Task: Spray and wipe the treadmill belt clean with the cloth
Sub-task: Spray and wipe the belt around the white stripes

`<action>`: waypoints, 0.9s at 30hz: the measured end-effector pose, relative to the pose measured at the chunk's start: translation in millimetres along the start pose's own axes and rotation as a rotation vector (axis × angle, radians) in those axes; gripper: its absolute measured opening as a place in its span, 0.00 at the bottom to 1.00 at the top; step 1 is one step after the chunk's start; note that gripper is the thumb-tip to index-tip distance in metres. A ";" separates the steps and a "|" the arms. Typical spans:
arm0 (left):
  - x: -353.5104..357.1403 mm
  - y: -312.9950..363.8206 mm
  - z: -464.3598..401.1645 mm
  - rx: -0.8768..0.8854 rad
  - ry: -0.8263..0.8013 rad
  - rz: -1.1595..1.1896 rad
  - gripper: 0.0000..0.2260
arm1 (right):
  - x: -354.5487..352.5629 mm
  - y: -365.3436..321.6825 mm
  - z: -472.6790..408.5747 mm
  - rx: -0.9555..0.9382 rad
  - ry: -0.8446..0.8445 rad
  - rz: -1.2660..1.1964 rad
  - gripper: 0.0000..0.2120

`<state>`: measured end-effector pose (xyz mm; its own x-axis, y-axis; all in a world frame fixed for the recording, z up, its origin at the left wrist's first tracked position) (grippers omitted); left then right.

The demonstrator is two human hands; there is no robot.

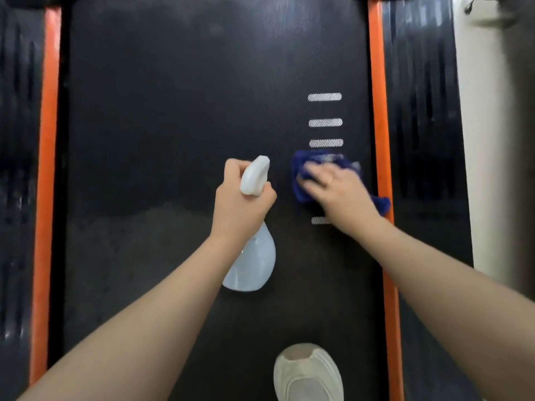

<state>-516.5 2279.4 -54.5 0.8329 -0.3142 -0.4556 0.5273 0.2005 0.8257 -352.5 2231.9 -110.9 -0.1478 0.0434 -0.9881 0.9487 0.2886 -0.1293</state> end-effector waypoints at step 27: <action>-53.3 -47.9 10.4 -0.139 0.146 0.090 0.11 | 8.1 -29.4 -64.6 0.290 0.083 -0.009 0.19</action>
<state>-587.9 2276.9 -66.3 0.8880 -0.1537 -0.4335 0.4591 0.3510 0.8161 -399.6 2285.5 -109.7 -0.1679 0.1239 -0.9780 0.9857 0.0046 -0.1686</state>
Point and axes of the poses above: each hand's wrist, its own z-axis away from the middle knuckle, its own x-axis out of the palm, y = z × x, the point moved 7 cm from there along -z, towards the middle knuckle
